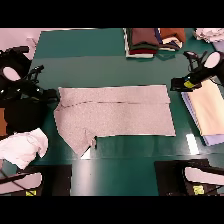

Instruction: Fold the shirts.

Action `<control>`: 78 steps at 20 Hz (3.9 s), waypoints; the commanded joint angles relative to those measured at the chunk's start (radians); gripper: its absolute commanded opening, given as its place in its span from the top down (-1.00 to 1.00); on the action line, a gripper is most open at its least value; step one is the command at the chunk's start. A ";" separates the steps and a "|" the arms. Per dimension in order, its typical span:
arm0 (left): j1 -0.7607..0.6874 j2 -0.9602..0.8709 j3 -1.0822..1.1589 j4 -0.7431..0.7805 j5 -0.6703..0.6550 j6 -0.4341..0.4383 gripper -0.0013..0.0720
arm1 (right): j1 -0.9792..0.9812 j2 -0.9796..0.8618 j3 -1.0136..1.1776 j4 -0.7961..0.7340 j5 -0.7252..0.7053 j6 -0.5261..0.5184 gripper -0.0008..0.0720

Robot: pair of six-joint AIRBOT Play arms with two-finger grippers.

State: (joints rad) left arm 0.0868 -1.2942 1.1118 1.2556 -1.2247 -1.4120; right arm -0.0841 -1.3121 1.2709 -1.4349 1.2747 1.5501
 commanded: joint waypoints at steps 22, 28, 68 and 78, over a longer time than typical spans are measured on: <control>0.000 0.381 -0.624 -0.283 0.164 0.030 0.91 | -0.072 0.374 -0.246 0.061 0.096 -0.033 -0.14; 0.000 0.381 -0.546 -0.238 0.132 0.035 0.91 | -0.359 0.409 -0.620 0.056 0.139 -0.087 -0.60; 0.000 0.018 -0.128 -0.119 0.214 0.216 0.91 | 0.060 -0.064 -0.027 -0.004 0.036 -0.038 0.95; 0.000 -0.010 0.044 -0.210 0.174 0.138 0.55 | -0.055 -0.174 0.071 0.285 0.013 -0.177 -0.44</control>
State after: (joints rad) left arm 0.0872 -1.2987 1.1069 1.0985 -1.0206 -1.2526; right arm -0.0807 -1.4841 1.3483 -1.2675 1.2892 1.4387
